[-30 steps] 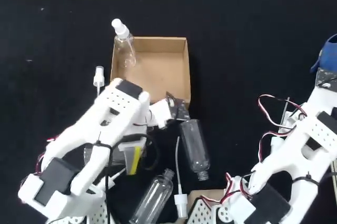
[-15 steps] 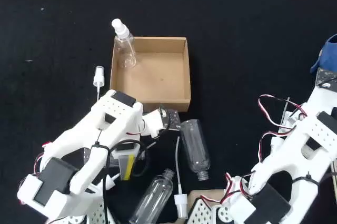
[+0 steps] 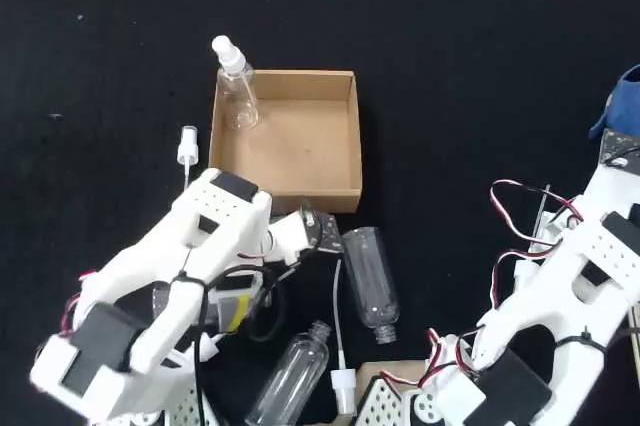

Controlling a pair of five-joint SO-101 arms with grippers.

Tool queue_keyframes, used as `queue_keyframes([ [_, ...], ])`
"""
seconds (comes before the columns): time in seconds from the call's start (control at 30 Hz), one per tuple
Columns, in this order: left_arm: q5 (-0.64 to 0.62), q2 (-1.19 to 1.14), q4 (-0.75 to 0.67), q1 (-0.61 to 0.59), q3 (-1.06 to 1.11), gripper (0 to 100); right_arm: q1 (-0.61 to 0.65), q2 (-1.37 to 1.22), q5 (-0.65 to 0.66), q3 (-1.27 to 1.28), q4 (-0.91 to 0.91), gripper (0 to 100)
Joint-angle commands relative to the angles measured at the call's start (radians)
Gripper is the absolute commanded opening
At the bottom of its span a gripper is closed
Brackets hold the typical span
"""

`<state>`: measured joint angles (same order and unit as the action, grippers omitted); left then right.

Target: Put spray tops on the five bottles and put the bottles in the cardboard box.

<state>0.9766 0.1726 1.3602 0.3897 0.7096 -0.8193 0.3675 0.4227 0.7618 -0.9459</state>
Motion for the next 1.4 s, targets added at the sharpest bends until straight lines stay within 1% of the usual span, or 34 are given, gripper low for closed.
queue_keyframes([
  [0.0,0.014,0.172,0.117,-0.024,-0.113,3,-0.009,0.041,-0.002,-0.010,-0.009,19.1],
  [0.1,0.014,0.285,0.209,-0.084,-0.191,3,-0.008,0.041,-0.003,-0.013,-0.009,19.1],
  [0.2,0.011,0.361,0.244,-0.174,-0.243,3,0.028,0.041,-0.003,-0.013,-0.014,19.1],
  [0.33,0.003,0.427,0.247,-0.291,-0.260,3,0.091,0.042,-0.003,-0.044,-0.095,19.1],
  [0.47,-0.089,0.511,0.241,-0.377,-0.229,3,0.137,0.042,-0.017,-0.128,-0.195,19.1],
  [0.6,-0.146,0.658,0.153,-0.420,-0.140,3,0.140,0.042,-0.037,-0.211,-0.293,19.1],
  [0.77,-0.290,0.870,0.041,-0.527,0.004,3,0.137,0.042,-0.035,-0.229,-0.353,19.1],
  [0.83,-0.374,0.931,-0.041,-0.582,0.077,3,0.140,0.056,-0.035,-0.229,-0.371,19.1],
  [0.93,-0.508,0.997,-0.215,-0.687,0.200,3,0.135,0.124,-0.034,-0.206,-0.391,19.1],
  [1.03,-0.603,1.048,-0.354,-0.774,0.302,3,0.138,0.236,-0.031,-0.127,-0.404,19.1],
  [1.1,-0.655,1.073,-0.385,-0.805,0.331,3,0.141,0.323,0.018,-0.053,-0.388,19.1],
  [1.2,-0.721,1.097,-0.399,-0.805,0.351,3,0.132,0.424,0.127,0.016,-0.331,18.8],
  [1.27,-0.770,1.103,-0.399,-0.803,0.355,3,0.114,0.444,0.241,0.019,-0.328,18.8],
  [1.37,-0.861,1.103,-0.399,-0.805,0.361,3,0.049,0.403,0.436,-0.021,-0.339,18.8],
])
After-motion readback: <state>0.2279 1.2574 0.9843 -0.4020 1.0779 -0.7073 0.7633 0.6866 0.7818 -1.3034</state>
